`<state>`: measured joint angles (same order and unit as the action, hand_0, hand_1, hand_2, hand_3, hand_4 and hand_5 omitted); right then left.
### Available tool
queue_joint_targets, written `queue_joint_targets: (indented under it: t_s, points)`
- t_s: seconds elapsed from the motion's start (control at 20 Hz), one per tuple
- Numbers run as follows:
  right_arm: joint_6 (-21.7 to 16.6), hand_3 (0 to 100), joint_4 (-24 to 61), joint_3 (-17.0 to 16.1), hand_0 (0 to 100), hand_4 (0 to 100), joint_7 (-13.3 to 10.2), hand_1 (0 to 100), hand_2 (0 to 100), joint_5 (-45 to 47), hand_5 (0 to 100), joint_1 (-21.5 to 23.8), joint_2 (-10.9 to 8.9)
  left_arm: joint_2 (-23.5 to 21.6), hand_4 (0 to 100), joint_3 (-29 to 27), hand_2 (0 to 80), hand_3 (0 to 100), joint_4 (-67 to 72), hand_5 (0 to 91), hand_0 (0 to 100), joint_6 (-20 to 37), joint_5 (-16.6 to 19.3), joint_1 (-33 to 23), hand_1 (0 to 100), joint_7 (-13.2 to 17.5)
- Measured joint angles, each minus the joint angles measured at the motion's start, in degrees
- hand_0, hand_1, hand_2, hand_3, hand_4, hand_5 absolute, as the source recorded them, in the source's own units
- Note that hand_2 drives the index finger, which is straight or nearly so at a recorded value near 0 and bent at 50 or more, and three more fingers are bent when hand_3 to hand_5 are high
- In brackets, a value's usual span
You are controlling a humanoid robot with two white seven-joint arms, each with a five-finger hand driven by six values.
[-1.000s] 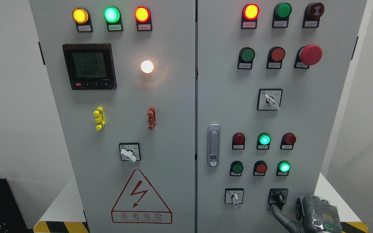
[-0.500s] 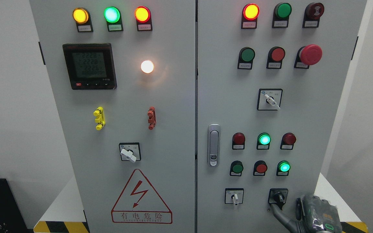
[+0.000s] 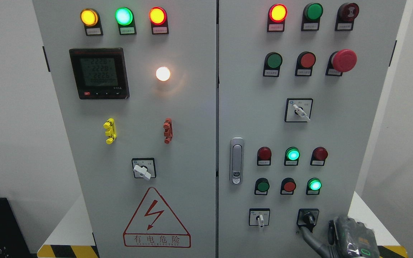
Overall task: Flip black knob to close circuit
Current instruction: 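Grip the black knob with the right hand and rotate it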
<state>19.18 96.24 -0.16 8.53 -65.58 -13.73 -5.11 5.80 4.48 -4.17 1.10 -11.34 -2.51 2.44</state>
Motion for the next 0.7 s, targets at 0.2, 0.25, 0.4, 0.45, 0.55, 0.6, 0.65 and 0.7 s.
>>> queue_joint_targets:
  t_s: [0.2, 0.25, 0.4, 0.45, 0.55, 0.6, 0.65, 0.7]
  points:
    - [0.0, 100, 0.2, -0.7, 0, 89, 0.1, 11, 91, 0.6, 90, 0.1, -0.01, 0.0, 0, 0.0, 0.0, 0, 0.0, 0.0, 12, 0.0, 0.0, 0.0, 56, 0.0]
    - [-0.1, 100, 0.2, -0.9, 0, 89, 0.1, 11, 91, 0.7, 90, 0.1, -0.02, 0.0, 0, 0.0, 0.0, 0, 0.0, 0.0, 12, 0.0, 0.0, 0.0, 56, 0.0]
    - [-0.2, 100, 0.4, -1.3, 0, 89, 0.3, 12, 91, 0.9, 90, 0.1, -0.02, 0.0, 0, 0.0, 0.0, 0, 0.0, 0.0, 12, 0.0, 0.0, 0.0, 56, 0.0]
    - [-0.2, 100, 0.4, -1.4, 0, 89, 0.3, 12, 91, 0.9, 90, 0.1, -0.02, 0.0, 0, 0.0, 0.0, 0, 0.0, 0.0, 12, 0.0, 0.0, 0.0, 56, 0.0]
    - [-0.2, 100, 0.5, -1.7, 0, 89, 0.3, 13, 91, 1.0, 91, 0.1, -0.02, 0.0, 0, 0.0, 0.0, 0, 0.0, 0.0, 12, 0.0, 0.0, 0.0, 56, 0.0]
    - [-0.2, 100, 0.5, -1.8, 0, 89, 0.2, 13, 91, 1.0, 91, 0.1, -0.03, 0.0, 0, 0.0, 0.0, 0, 0.0, 0.0, 12, 0.0, 0.0, 0.0, 56, 0.0]
    - [-0.2, 100, 0.5, -1.9, 0, 89, 0.2, 14, 91, 1.1, 91, 0.1, -0.06, 0.0, 0, 0.0, 0.0, 0, 0.0, 0.0, 12, 0.0, 0.0, 0.0, 56, 0.0]
    - [-0.2, 100, 0.5, -2.0, 0, 89, 0.2, 19, 91, 1.1, 91, 0.1, -0.09, 0.0, 0, 0.0, 0.0, 0, 0.0, 0.0, 12, 0.0, 0.0, 0.0, 56, 0.0]
